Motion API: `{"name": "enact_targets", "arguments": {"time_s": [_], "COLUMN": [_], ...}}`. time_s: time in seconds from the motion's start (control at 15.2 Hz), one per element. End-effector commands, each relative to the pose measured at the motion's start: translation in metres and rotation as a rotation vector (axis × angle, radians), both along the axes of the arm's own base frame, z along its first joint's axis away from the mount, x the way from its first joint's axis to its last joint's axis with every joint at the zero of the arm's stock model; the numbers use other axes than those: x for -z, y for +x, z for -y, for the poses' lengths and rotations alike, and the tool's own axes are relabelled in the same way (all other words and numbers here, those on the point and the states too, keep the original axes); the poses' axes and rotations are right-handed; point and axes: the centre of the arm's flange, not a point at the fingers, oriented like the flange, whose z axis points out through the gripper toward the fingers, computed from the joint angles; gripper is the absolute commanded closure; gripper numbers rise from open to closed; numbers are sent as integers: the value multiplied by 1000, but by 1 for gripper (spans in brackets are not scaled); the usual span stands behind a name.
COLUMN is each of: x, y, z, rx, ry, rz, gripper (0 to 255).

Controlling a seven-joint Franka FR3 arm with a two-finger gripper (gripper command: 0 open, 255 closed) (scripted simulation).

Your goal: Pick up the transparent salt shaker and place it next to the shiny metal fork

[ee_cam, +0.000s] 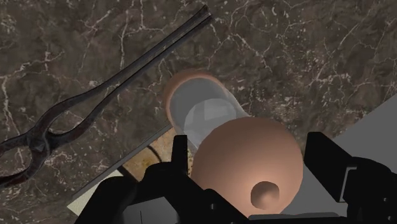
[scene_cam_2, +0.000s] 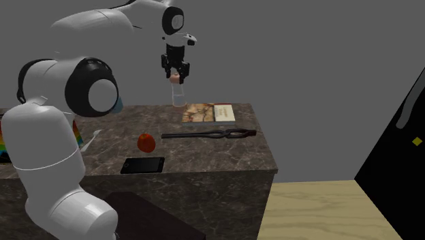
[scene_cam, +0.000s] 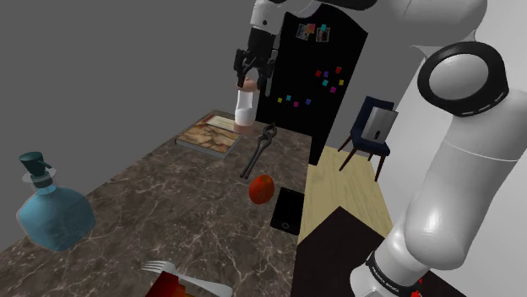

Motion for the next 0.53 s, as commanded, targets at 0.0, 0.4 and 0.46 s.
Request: {"name": "enact_targets", "arguments": {"time_s": [0.0,0.4,0.46], "x": [-10,-38,-43], "y": [-12,-53,-60], "z": [-21,-83,-93], "rx": [1,1,1], "ry": [0,0,0], "rz": [0,0,0], "gripper": [255,255,255]}}
